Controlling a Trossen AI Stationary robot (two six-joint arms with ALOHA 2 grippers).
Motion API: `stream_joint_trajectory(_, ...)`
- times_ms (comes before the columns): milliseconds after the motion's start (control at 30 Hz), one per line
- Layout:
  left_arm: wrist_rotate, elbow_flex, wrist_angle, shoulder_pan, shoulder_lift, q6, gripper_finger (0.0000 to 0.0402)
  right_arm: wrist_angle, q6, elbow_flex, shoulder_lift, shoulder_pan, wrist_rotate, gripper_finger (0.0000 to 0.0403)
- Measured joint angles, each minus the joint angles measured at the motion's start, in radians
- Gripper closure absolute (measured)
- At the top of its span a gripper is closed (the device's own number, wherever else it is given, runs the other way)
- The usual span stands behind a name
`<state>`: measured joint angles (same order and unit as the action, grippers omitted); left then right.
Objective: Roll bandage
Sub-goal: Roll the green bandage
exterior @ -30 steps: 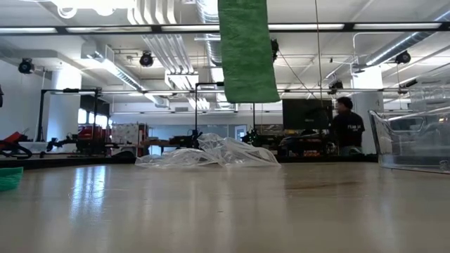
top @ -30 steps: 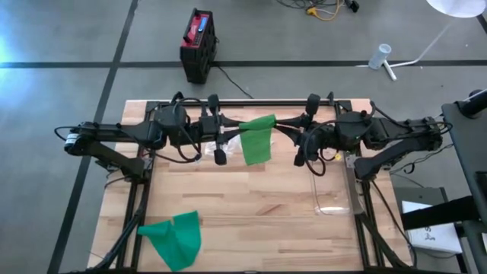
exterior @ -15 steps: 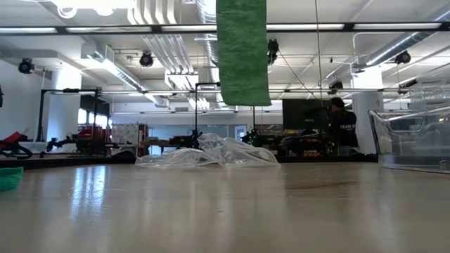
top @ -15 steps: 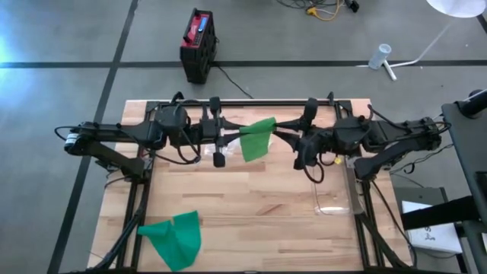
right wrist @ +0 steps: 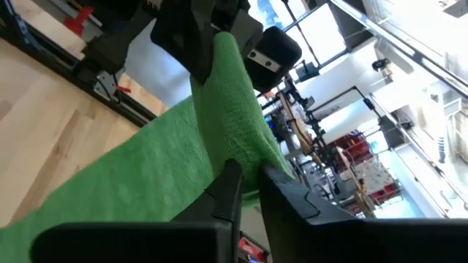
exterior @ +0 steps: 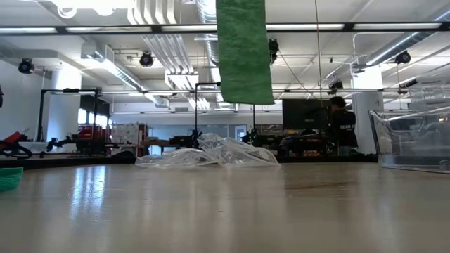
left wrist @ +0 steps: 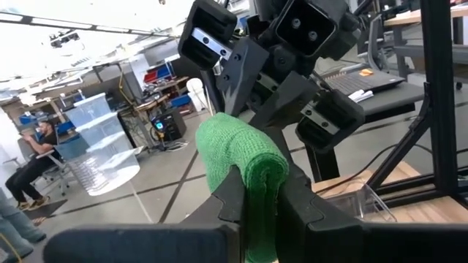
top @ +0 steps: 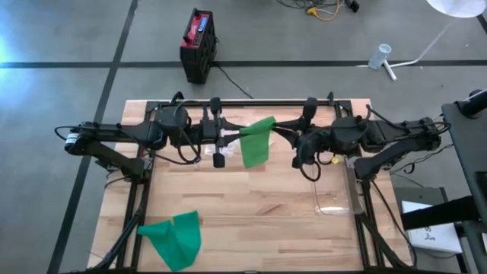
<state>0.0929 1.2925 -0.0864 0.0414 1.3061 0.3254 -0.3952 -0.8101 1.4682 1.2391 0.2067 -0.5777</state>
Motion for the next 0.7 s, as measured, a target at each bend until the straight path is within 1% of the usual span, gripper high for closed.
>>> stream_joint_trajectory(100,0.003,-0.001,-0.004,0.000,0.000,-0.012,0.0373,-0.012,-0.013,0.000,0.004,-0.002,-0.001,0.0387)
stream_joint_trajectory(167,0.024,-0.001,-0.007,0.000,0.000,-0.015,0.0376,-0.012,-0.013,0.000,0.005,-0.002,-0.003,0.0398)
stream_joint_trajectory(333,0.068,-0.001,-0.008,0.002,0.000,-0.019,0.0372,-0.018,0.006,0.000,-0.001,0.005,-0.005,0.0402)
stream_joint_trajectory(533,0.079,-0.001,-0.008,0.002,0.000,-0.020,0.0376,-0.023,0.014,0.000,-0.007,0.025,0.002,0.0403)
stream_joint_trajectory(633,0.119,0.000,-0.010,0.003,0.000,-0.020,0.0373,-0.028,0.015,0.000,-0.007,0.040,0.010,0.0403)
stream_joint_trajectory(700,0.128,0.001,-0.006,0.002,0.000,-0.019,0.0370,-0.026,0.009,-0.001,-0.007,0.044,0.027,0.0403)
